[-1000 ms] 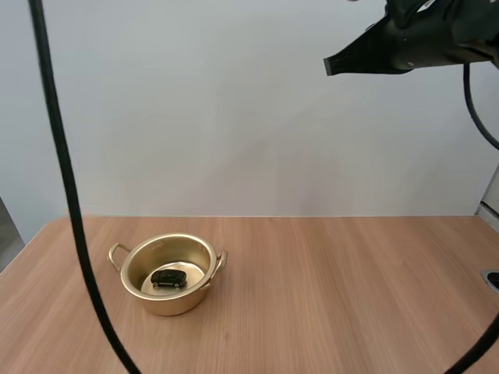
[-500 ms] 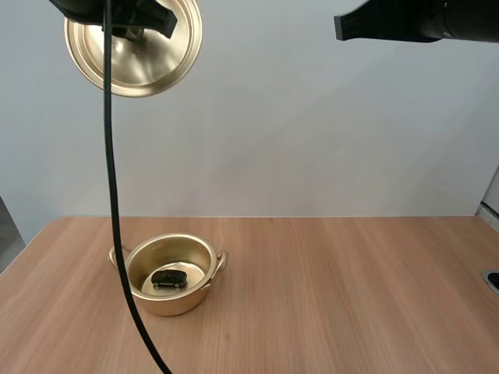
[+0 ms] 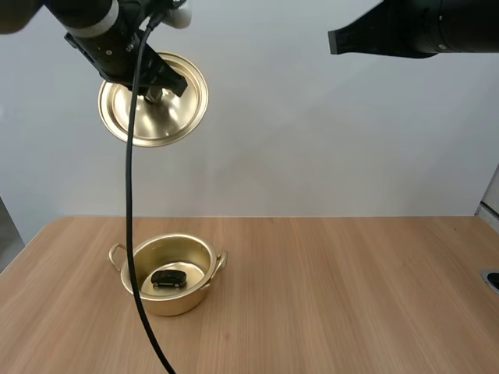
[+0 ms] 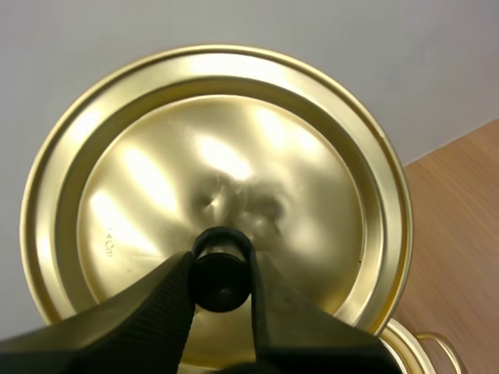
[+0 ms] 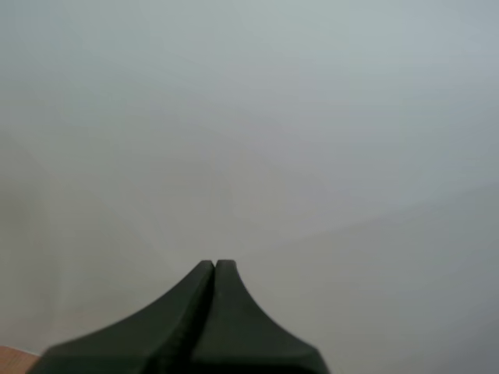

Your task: Open the pot, put the car inside, and close it

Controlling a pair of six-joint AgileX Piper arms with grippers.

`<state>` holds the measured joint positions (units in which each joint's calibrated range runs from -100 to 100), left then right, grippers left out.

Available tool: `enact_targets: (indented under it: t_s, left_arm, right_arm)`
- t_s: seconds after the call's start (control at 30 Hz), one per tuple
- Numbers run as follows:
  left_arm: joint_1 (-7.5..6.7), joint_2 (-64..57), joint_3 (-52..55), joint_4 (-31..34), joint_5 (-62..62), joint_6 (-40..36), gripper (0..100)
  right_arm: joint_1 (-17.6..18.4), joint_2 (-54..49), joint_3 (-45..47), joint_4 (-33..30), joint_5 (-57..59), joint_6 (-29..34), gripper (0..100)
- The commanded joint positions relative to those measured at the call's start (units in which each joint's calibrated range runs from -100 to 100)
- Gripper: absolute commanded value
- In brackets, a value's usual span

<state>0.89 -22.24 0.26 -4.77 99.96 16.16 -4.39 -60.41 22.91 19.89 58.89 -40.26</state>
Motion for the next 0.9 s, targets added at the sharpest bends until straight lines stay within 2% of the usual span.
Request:
enact_targets:
  t_s: [0.0, 0.47, 0.87]
  left_arm:
    - [0.03, 0.57, 4.01, 0.03, 0.04, 0.33, 0]
    - [0.03, 3.39, 22.96, -1.38, 0.04, 2.30, 0]
    - [0.03, 3.94, 31.70, -1.38, 0.04, 3.38, 0]
  right_arm:
    - [-0.06, 0.02, 0.09, -0.05, 0.38, -0.04, 0]
    - [-0.06, 0.02, 0.09, -0.05, 0.38, -0.04, 0]
    - [-0.06, 0.02, 0.09, -0.05, 1.49, -0.04, 0]
